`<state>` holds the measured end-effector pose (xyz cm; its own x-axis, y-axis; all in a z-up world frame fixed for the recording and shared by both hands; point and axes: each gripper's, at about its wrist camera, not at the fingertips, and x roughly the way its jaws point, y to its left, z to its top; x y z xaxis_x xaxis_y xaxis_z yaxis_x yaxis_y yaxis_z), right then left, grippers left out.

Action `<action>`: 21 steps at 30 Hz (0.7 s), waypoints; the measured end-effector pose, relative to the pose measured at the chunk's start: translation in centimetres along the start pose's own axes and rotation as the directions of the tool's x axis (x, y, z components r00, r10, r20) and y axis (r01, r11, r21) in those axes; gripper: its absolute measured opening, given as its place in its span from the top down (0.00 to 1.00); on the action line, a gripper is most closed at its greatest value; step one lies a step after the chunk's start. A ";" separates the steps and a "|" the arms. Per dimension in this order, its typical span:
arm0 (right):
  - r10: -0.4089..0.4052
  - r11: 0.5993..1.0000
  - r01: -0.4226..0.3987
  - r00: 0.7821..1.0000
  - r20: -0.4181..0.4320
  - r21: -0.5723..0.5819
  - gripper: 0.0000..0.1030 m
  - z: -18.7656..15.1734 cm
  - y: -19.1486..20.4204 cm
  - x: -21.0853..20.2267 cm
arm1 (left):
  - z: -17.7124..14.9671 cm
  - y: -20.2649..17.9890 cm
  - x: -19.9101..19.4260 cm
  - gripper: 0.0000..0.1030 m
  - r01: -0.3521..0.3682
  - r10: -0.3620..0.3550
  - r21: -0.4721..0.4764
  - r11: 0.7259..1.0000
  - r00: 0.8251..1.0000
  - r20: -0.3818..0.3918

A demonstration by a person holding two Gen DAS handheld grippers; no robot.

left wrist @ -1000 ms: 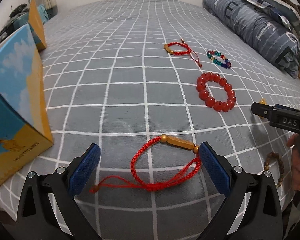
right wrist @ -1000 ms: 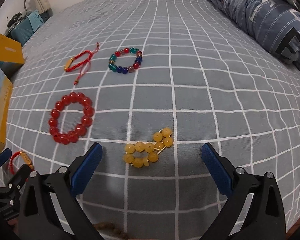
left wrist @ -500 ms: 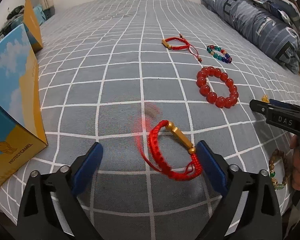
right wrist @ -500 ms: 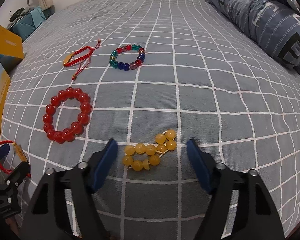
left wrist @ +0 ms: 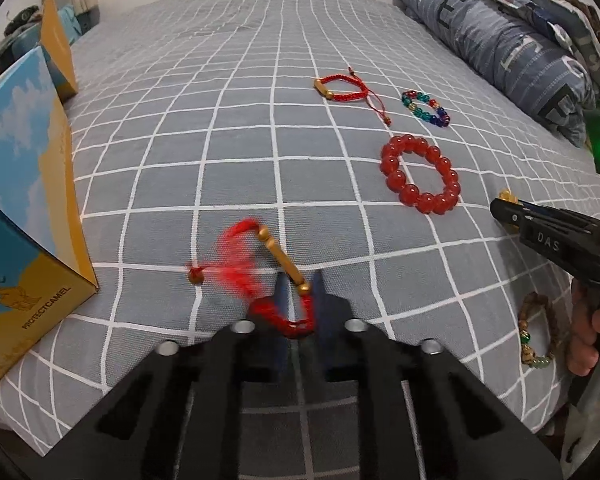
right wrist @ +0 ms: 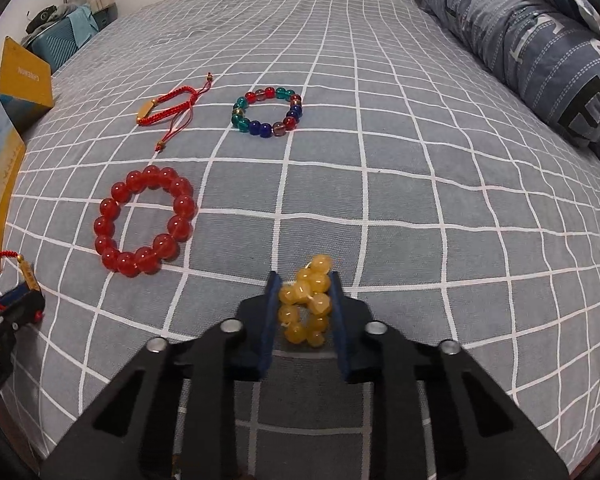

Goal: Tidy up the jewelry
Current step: 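Grasp the red cord bracelet with left tool while right tool grasps yellow bead bracelet, then carry the red cord and yellow bead bracelets with both tools into the box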

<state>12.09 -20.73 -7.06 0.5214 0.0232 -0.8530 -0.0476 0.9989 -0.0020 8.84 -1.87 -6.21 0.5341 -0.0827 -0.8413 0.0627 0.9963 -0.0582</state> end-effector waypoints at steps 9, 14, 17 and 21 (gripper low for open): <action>-0.004 1.000 0.004 1.000 0.004 0.031 0.87 0.2 -0.2 -0.4 | 0.0 -0.3 -0.4 0.92 -0.014 0.014 0.016 1.000 1.000 0.006; -0.006 0.999 0.005 1.000 0.010 0.040 0.88 0.4 -0.2 -0.8 | 0.1 -0.3 -0.7 0.92 -0.014 0.014 0.013 1.000 1.000 0.005; -0.011 0.999 0.010 1.000 0.014 0.040 0.88 0.5 -0.2 -1.1 | 0.2 -0.3 -0.8 0.92 -0.011 0.011 0.007 1.000 1.000 0.003; -0.017 0.999 0.017 1.000 0.022 0.043 0.88 0.7 -0.2 -1.4 | 0.3 -0.1 -1.1 0.94 -0.013 0.013 -0.001 1.000 1.000 -0.002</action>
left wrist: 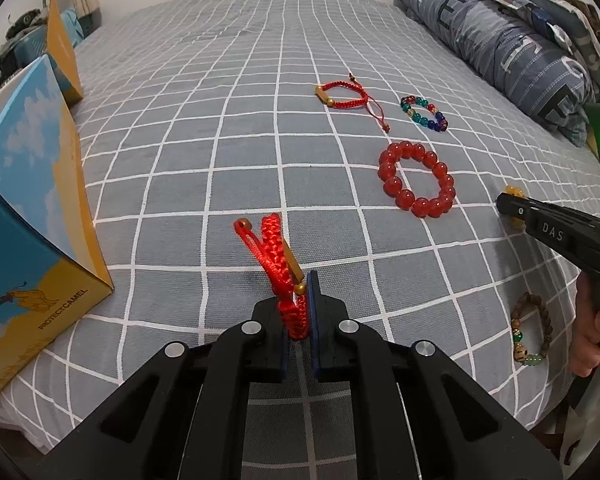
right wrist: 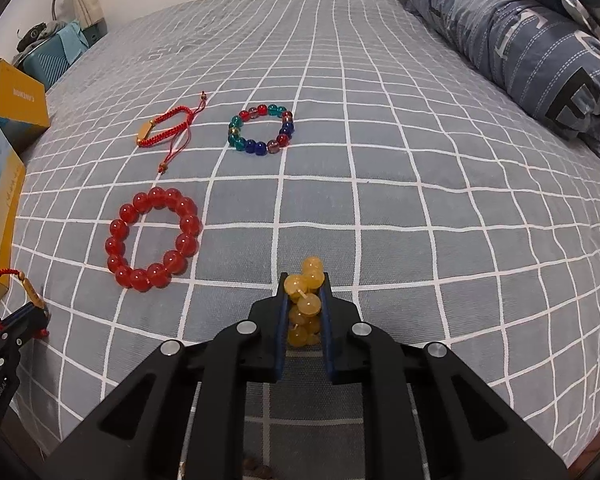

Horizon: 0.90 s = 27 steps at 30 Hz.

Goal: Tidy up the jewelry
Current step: 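Carry the red cord and yellow bead bracelets with both tools into the box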

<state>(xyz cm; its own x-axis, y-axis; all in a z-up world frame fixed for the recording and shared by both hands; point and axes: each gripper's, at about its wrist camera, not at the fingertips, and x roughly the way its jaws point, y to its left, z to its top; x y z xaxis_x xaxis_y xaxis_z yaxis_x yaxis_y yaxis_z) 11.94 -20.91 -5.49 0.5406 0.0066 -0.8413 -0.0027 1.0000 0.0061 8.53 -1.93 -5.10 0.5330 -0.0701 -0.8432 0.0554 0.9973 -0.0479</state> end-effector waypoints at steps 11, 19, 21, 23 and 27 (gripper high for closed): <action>-0.015 1.000 0.015 0.999 0.032 0.004 0.91 0.8 0.4 -1.6 | 0.9 0.5 -1.4 0.95 -0.024 0.024 -0.010 1.000 1.000 0.013; -0.016 1.000 0.017 0.997 0.079 -0.014 0.91 2.3 1.3 -3.9 | 2.8 1.5 -3.8 0.95 -0.052 0.053 -0.013 0.999 0.997 0.059; -0.014 1.000 0.016 0.996 0.092 -0.020 0.91 3.0 1.7 -4.7 | 3.4 1.9 -4.6 0.95 -0.065 0.066 -0.016 0.998 0.995 0.073; -0.012 1.000 0.014 0.995 0.104 -0.027 0.91 3.5 2.2 -5.3 | 4.1 2.3 -5.3 0.95 -0.078 0.080 -0.022 0.997 0.993 0.085; 0.008 0.999 -0.002 0.990 0.140 -0.047 0.91 5.1 4.1 -7.4 | 5.4 3.3 -7.1 0.95 -0.104 0.108 -0.038 0.994 0.988 0.111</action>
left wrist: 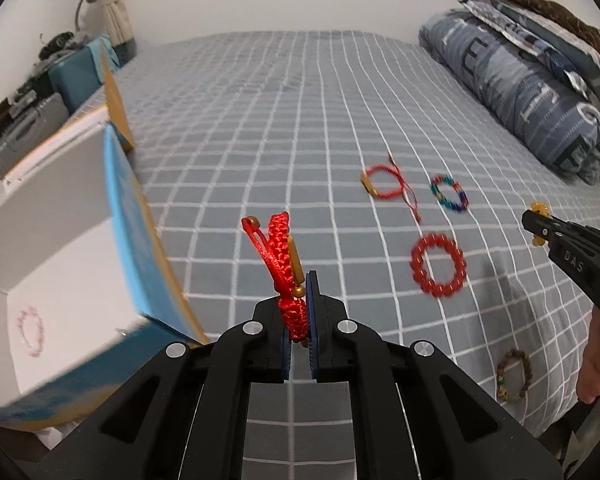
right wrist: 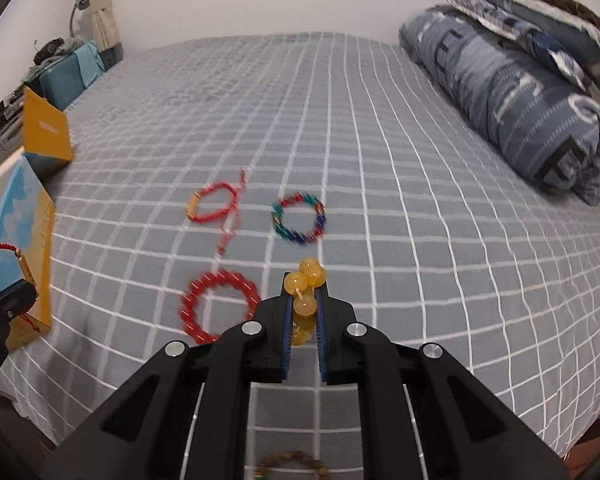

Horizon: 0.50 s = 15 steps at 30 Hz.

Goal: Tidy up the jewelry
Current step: 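Carry the red cord and yellow bead bracelets with both tools into the box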

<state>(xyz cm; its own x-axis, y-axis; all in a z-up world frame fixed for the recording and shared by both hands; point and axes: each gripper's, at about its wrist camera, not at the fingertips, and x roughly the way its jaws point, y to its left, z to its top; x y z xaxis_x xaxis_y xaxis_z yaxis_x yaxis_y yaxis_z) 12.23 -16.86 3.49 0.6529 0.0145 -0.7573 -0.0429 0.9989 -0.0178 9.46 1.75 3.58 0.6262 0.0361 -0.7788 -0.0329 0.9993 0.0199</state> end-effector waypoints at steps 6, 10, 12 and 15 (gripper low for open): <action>0.059 0.998 -0.057 0.997 0.055 -0.039 0.91 3.2 3.9 -2.8 | 2.3 2.4 -2.7 0.94 -0.034 0.035 -0.028 0.999 0.999 0.039; 0.121 0.991 -0.115 0.990 0.074 -0.074 0.91 5.3 7.6 -4.2 | 3.4 5.7 -4.6 0.95 -0.055 0.060 -0.084 0.995 0.997 0.057; 0.151 0.985 -0.143 0.985 0.085 -0.098 0.91 6.1 9.8 -5.0 | 3.6 7.4 -5.4 0.95 -0.074 0.082 -0.107 0.991 0.995 0.063; 0.203 0.972 -0.190 0.975 0.090 -0.136 0.91 6.9 13.4 -5.8 | 3.7 11.1 -6.8 0.94 -0.106 0.118 -0.169 0.980 0.991 0.068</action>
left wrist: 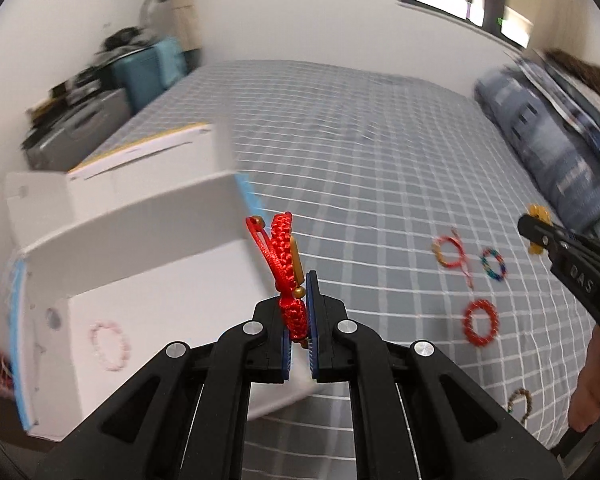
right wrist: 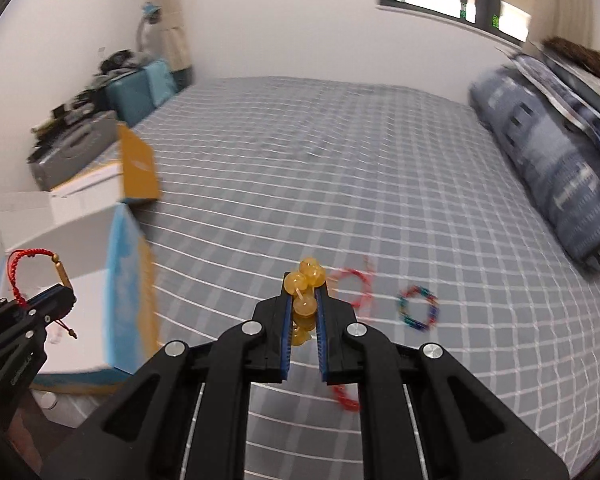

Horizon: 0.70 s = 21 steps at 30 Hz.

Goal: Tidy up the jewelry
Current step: 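Carry the red cord and yellow bead bracelets with both tools into the box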

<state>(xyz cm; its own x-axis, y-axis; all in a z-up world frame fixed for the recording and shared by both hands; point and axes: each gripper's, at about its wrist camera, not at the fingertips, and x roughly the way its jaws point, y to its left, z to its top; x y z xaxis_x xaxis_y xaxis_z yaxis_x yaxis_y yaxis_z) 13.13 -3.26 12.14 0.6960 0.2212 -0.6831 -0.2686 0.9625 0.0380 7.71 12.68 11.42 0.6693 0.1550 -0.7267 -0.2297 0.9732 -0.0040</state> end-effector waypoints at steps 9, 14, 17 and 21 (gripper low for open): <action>0.149 0.982 -0.149 0.989 -0.010 -0.115 0.91 1.6 11.5 0.8 | 0.1 11.4 -1.3 0.94 -0.141 0.139 -0.146 0.979 0.990 -0.022; 0.218 0.960 -0.225 0.974 -0.057 -0.167 0.91 0.5 17.2 2.3 | -1.2 15.1 -1.1 0.94 -0.191 0.183 -0.169 0.967 0.981 -0.062; 0.240 0.950 -0.255 0.965 -0.103 -0.182 0.91 -0.7 19.7 4.0 | -2.1 16.4 -0.4 0.94 -0.209 0.195 -0.177 0.962 0.977 -0.092; 0.244 0.944 -0.272 0.957 -0.159 -0.188 0.91 -2.3 21.8 5.7 | -3.5 17.5 0.9 0.94 -0.221 0.198 -0.178 0.959 0.971 -0.138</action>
<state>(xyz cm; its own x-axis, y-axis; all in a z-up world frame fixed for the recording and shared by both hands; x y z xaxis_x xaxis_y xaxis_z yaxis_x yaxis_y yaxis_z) 9.68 18.60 7.37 0.4946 0.4216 -0.7600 -0.5679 0.8187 0.0845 1.83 29.27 8.32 0.5069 0.3196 -0.8006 -0.4936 0.8690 0.0344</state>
